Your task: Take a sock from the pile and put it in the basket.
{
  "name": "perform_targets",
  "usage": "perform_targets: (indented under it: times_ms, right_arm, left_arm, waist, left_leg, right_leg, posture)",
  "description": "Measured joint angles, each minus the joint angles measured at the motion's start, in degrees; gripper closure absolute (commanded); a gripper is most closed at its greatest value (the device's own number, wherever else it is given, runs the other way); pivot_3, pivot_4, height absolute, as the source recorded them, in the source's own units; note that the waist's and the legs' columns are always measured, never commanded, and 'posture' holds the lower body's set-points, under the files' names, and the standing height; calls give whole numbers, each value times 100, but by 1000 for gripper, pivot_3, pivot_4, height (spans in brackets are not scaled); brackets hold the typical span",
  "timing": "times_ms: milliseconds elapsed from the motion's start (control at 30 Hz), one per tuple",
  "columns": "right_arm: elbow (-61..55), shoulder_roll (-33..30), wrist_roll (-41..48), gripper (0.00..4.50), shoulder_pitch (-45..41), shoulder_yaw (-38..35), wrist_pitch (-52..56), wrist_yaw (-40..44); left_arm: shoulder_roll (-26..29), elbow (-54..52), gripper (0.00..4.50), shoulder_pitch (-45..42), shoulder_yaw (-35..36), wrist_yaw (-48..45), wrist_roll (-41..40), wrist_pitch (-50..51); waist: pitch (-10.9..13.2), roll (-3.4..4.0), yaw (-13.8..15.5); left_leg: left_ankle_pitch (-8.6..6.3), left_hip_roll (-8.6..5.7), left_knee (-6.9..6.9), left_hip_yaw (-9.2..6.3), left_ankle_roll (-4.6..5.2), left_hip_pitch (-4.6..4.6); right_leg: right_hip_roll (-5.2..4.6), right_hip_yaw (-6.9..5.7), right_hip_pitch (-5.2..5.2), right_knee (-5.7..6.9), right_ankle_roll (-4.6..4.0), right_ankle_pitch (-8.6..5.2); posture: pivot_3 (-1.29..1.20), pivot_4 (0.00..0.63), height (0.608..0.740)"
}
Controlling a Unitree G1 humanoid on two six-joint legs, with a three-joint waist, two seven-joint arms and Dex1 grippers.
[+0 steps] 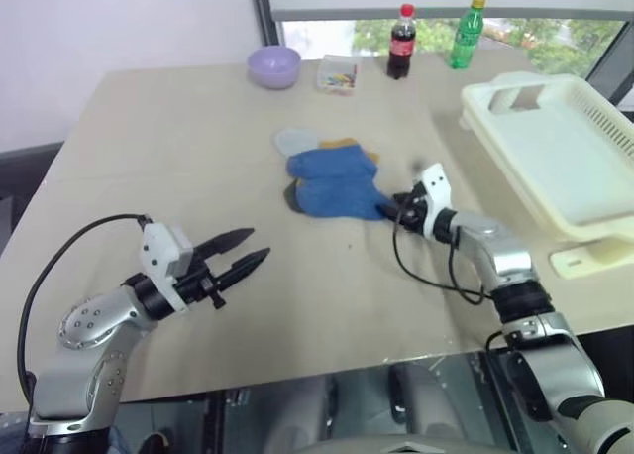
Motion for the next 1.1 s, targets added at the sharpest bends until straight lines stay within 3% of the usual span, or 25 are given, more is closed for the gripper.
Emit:
perform_targets:
  times_ms: [67,100,400,600,900,1000,1100]
  right_arm:
    - [24,6,-52,4380,2,0,-29,34]
    - [27,16,-64,4457,3,9,-35,65]
    - [-715,-151,-66,4457,425,225,173,545]
    - [-2524,-1237,457,4457,1263,605,1363,1599]
    - [-3938,-2727,975,4457,2045,730,2168,2489]
    - [-3971,-2782,1023,4457,2151,623,2171,2416]
    - [-4032,-2776,1075,3463,2243,546,2172,2328]
  left_arm:
    - [-6,4,2254,7,0,0,3,-1]
    - [-6,4,2254,6,0,1,6,-1]
    - [-6,10,2254,4,-22,-5,73,-1]
    - [-10,13,2254,109,-45,-29,151,-6]
    - [-17,-4,2254,105,-199,-55,186,-1]
    - [-13,-2,2254,88,-222,-66,205,-1]
    - [-10,6,2254,74,-243,-121,215,-1]
  waist:
    - [0,0,2]
    - [0,0,3]
    - [1,1,9]
    - [1,1,38]
    - [-3,-5,56]
    - [-5,-8,62]
    - [-5,-8,78]
  left_leg:
    - [2,3,0,0,-3,0]
    - [3,4,0,0,-4,1]
    - [4,18,-1,0,-8,1]
    - [4,20,0,-1,-7,-3]
    - [3,26,3,1,-7,-4]
    - [3,27,4,2,-7,-6]
    - [3,27,5,2,-7,-5]
  right_leg:
    - [2,0,0,0,-3,2]
    - [4,0,0,0,-4,3]
    - [19,2,-1,-1,-9,5]
    - [16,1,0,-6,-8,0]
    - [13,-4,3,-9,-3,-24]
    - [12,-4,3,-11,-3,-24]
    - [12,-4,4,-10,-3,-24]
  posture:
    - [0,150,732]
    - [0,150,732]
    - [0,150,732]
    - [0,150,732]
    - [0,150,732]
    - [0,150,732]
    - [0,150,732]
